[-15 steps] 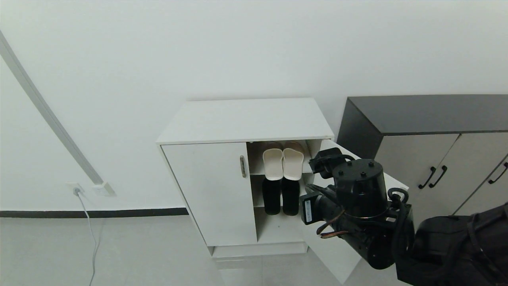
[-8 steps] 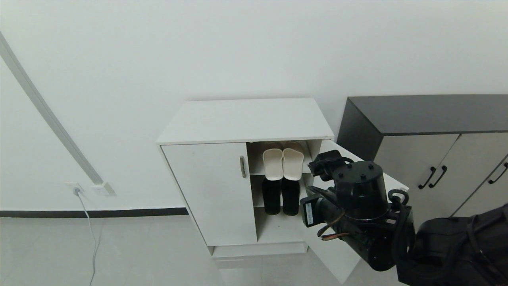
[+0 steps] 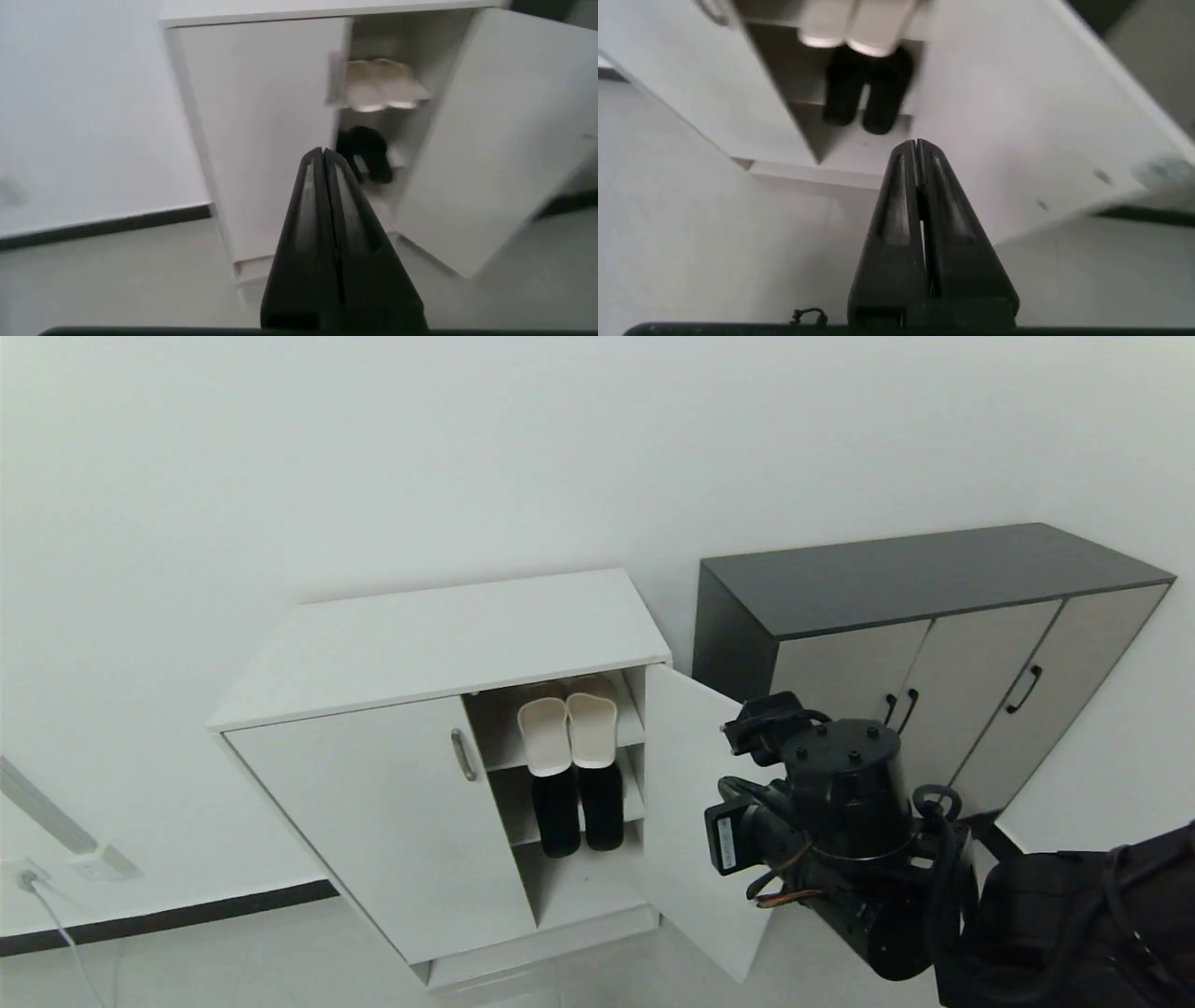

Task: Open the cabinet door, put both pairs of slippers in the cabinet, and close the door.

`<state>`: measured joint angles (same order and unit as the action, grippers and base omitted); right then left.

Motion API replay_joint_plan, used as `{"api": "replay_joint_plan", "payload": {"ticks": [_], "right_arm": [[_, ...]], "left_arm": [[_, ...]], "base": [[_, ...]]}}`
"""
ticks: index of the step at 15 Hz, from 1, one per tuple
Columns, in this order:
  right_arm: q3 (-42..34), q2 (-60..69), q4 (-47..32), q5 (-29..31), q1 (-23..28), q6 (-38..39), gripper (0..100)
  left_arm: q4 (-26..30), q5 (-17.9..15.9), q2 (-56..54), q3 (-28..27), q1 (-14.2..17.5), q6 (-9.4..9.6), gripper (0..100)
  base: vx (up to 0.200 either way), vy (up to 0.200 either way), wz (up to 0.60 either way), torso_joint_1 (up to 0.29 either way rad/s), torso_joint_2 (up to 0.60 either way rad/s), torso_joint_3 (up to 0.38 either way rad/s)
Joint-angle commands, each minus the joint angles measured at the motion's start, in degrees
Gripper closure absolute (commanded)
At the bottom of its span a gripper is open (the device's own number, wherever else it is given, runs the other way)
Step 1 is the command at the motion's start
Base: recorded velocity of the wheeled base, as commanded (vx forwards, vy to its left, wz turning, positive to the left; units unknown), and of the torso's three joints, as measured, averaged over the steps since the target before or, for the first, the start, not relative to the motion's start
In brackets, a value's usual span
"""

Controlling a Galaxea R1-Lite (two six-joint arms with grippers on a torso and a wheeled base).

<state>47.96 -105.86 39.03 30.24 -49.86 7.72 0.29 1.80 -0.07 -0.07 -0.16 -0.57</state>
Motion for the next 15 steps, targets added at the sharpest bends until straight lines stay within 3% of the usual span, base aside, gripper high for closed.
{"api": "replay_joint_plan", "payload": {"ticks": [1,5,9,15], "right_arm": [[-0.1,0.0,0.2,0.0,0.0,-0.1,100],[0.0,-0.2,0.2,0.0,0.2,-0.1,100],[0.0,-0.1,1.7,0.0,1.5,-0.6,100],[4.8,-2.3,2.5,-2.2,7.7,-1.8,100]], "left_arm": [[0.1,0.0,0.1,0.0,0.0,0.13,100],[0.1,0.0,0.1,0.0,0.0,0.22,100],[0.1,-0.1,0.1,0.0,0.0,-0.04,100],[0.0,0.0,0.1,0.0,0.0,-0.04,100]], "base": [[0.000,0.000,0.00,0.000,0.00,0.000],[0.000,0.000,0.00,0.000,0.00,0.000],[-0.150,0.000,0.00,0.003,0.00,0.001],[0.000,0.000,0.00,0.000,0.00,0.000]]}}
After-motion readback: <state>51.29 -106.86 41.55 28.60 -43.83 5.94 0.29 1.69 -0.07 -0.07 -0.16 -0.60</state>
